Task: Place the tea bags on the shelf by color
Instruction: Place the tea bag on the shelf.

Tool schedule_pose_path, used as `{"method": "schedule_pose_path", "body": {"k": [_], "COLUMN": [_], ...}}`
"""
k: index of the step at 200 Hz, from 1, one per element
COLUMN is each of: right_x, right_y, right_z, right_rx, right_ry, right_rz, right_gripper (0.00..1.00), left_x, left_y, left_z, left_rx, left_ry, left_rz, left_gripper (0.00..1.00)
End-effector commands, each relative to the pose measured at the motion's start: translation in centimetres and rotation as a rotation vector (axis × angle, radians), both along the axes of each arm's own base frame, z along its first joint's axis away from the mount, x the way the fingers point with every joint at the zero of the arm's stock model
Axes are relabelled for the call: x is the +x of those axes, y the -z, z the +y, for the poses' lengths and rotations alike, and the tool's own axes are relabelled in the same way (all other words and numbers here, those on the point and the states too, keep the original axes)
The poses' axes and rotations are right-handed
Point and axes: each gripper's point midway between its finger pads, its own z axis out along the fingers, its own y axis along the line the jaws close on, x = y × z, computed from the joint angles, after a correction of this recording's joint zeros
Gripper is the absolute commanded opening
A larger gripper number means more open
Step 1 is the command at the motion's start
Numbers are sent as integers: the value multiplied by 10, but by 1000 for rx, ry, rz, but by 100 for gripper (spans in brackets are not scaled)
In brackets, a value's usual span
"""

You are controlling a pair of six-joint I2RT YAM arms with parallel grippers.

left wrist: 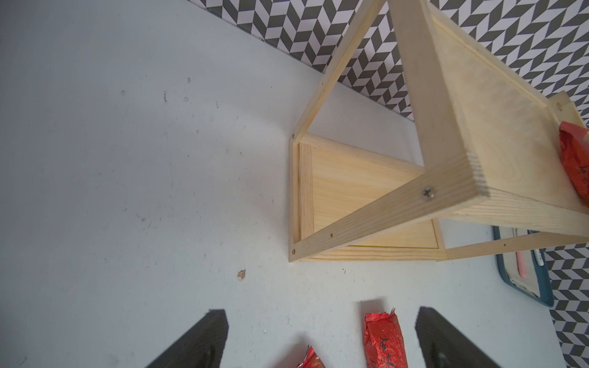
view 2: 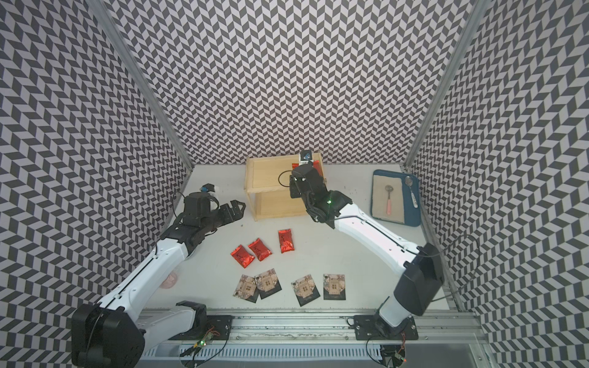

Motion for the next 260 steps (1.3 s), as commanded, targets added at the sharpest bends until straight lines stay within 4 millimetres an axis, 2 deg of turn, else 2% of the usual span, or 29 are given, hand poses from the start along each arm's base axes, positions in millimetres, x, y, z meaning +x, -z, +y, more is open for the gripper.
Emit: {"method": "schedule_pose_path", "body": {"k": [1, 34, 65, 110, 175, 222, 260], "right_x": [28, 57, 67, 70, 76, 78, 78], "right_y": [-9, -2, 6, 16, 31, 34, 27], "right_z": [1, -2, 2, 14, 10, 7, 5], "right_rx": [-45, -64, -70, -44, -66, -70, -61], "right_ry": [-9, 1, -9, -42, -6, 12, 13], "right_rz": [-57, -48, -33, -1, 21, 25, 16], "right_gripper": [53, 54, 54, 55, 57, 59, 61], "left_x": [4, 5, 6, 7, 7, 6, 6], "left_y": [-4, 1, 5, 7, 8, 8, 7], "left_z": [-2, -2, -3, -3, -2, -1, -1], "left_rx": [2, 7, 9, 13, 16, 20, 20], "left_ry": [10, 12, 14, 14, 16, 13, 12], "left_rz": [-22, -11, -1, 4, 8, 8, 6], "left_gripper": [97, 97, 97, 97, 97, 97, 97]}}
